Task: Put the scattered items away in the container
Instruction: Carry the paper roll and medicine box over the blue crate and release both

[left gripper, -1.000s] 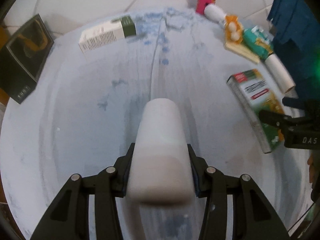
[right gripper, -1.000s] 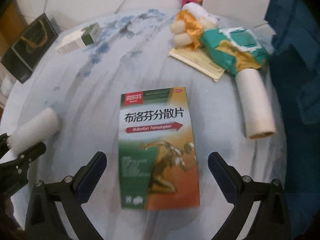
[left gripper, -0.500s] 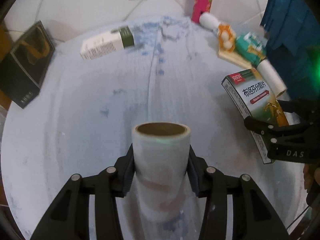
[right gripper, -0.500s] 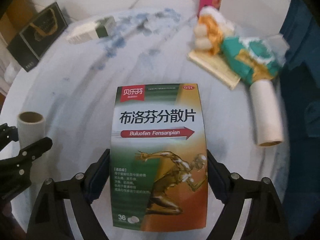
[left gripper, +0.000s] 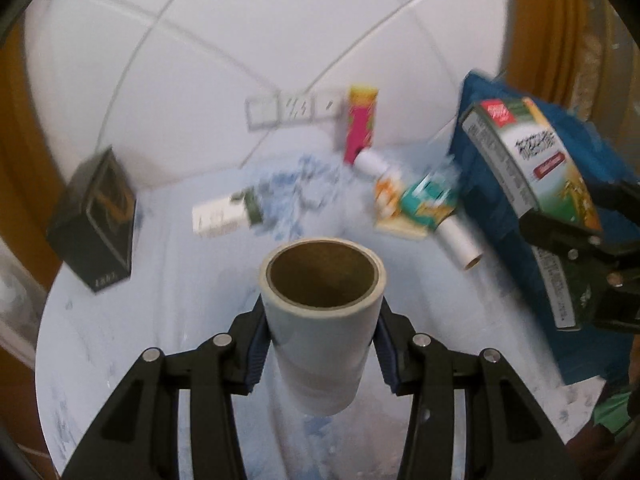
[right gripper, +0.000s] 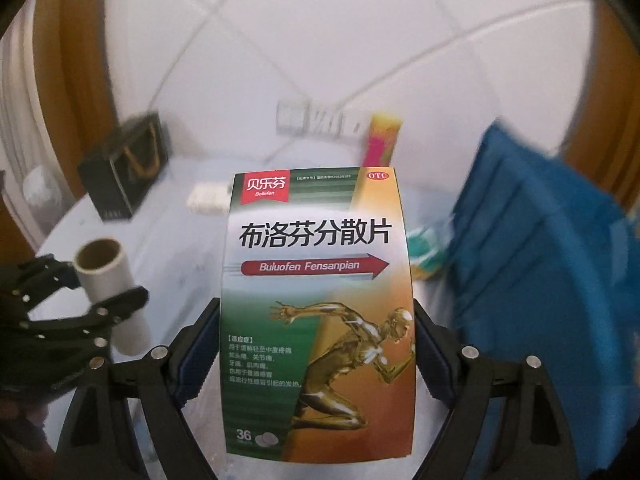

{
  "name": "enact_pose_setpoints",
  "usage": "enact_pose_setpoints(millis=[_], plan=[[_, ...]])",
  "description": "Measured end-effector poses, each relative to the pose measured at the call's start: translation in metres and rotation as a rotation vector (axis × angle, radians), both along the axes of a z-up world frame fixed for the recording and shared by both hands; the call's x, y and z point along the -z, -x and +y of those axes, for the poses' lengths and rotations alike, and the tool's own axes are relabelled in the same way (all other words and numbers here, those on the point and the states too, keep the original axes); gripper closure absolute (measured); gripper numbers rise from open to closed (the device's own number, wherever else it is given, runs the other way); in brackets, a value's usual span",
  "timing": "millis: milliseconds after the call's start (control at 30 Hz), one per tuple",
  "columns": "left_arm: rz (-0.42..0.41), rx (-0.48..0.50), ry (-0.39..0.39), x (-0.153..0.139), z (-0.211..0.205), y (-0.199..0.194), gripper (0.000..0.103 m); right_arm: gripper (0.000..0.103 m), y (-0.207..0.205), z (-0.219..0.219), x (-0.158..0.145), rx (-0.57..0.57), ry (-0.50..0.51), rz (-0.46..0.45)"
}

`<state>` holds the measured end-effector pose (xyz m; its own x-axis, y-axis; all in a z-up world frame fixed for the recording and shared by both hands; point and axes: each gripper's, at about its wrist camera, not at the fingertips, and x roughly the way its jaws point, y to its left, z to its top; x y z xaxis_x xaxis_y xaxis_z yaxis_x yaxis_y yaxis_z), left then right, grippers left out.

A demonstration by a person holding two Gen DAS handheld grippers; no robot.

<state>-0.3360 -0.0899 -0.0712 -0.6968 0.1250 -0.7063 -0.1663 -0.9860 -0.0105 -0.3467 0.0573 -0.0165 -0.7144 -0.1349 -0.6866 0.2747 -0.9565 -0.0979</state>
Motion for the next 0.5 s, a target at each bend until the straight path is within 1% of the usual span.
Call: enact_pose_setpoints(millis=[133,267,367,433,500], plan=[[0.087,0.049,-0.014,-0.051,0.033,-0.009,0.058,0.016,-0.029,0.028,-0.062,0.037,0.008,0.123],[0.172,0.102,-0.014,-0.099,0.087,-0.013,0.058,0.016,-0.052,0.074,-0.113,0.096,0.020,0.232],[0.214,0.139,-0.021,-0.128,0.135,-0.015,0.058,0.016,-0.067,0.120,-0.142,0.147,0.025,0.286],[0.237,0.167,-0.031,-0.146,0.171,-0.016,0.058,0.016,-0.077,0.160,-0.160,0.188,0.021,0.324],[0.263,0.187,-0.031,-0.162,0.205,-0.019,0.058,0.016,-0.085,0.194,-0.172,0.219,0.013,0.352]])
